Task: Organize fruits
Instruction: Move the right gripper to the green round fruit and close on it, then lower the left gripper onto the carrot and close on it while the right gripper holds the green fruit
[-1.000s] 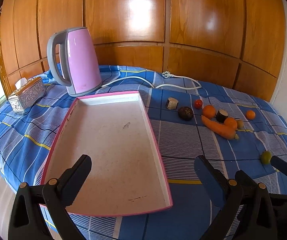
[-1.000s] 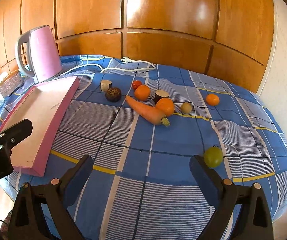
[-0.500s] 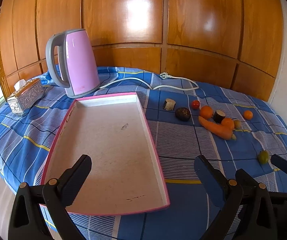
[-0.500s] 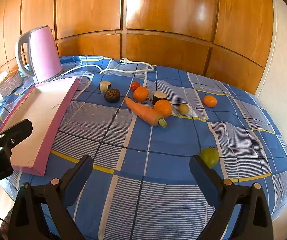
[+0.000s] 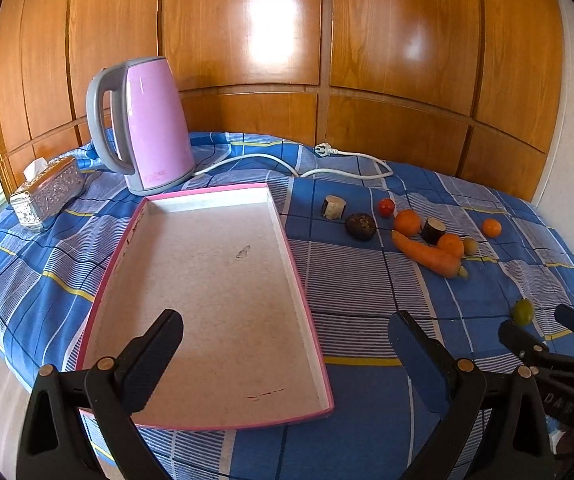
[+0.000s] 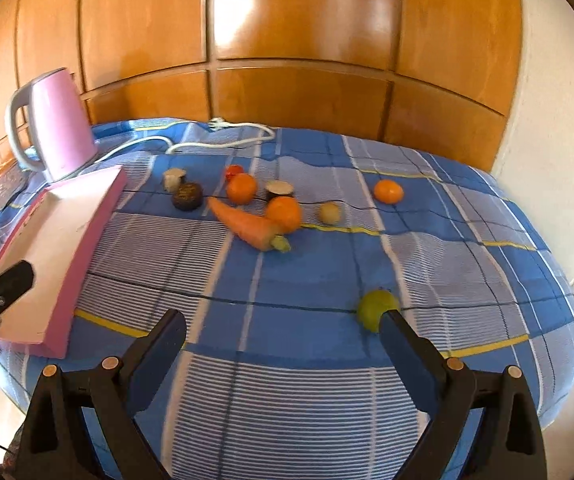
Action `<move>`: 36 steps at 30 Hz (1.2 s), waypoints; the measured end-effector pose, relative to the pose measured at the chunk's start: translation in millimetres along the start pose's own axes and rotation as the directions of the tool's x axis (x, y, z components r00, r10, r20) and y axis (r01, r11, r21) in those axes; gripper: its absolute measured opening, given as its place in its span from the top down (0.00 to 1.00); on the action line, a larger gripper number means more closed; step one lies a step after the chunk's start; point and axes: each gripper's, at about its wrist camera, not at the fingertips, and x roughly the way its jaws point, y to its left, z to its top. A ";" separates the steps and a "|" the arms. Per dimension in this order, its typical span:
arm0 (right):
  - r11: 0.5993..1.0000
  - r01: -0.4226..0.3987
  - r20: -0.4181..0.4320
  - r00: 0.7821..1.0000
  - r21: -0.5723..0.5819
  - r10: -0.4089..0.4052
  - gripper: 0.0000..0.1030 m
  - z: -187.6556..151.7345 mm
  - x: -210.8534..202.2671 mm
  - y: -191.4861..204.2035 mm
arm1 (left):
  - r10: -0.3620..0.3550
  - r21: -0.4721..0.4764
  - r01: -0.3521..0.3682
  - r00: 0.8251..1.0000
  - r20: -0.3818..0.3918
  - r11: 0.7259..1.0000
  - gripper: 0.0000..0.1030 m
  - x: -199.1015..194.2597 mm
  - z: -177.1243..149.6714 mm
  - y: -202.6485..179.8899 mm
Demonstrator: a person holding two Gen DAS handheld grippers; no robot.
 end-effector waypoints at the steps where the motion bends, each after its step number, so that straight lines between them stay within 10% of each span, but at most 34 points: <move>1: 1.000 0.008 -0.007 1.000 0.009 -0.008 0.04 -0.8 0.8 -5.3 | -0.002 0.001 0.002 1.000 0.000 1.000 0.00 0.1 0.0 -0.6; 11: 0.992 -0.022 -0.084 0.996 0.127 0.033 0.41 -11.6 9.5 -57.7 | -0.056 0.063 0.057 0.998 -0.019 0.996 0.00 5.8 -3.2 -18.1; 27: 0.985 -0.014 -0.118 0.992 0.170 0.034 0.42 -3.4 54.3 -84.2 | -0.173 0.207 0.191 0.980 -0.100 0.960 0.02 22.0 -2.4 -60.4; 30: 0.989 -0.018 -0.145 0.989 0.146 0.039 0.63 -3.2 66.7 -81.9 | -0.189 0.198 0.214 0.973 -0.134 0.957 0.07 29.2 0.0 -64.1; 36: 0.993 -0.010 -0.131 0.991 0.115 0.025 0.67 -4.2 70.7 -79.8 | -0.187 0.187 0.223 0.963 -0.192 0.957 0.18 45.2 3.6 -72.4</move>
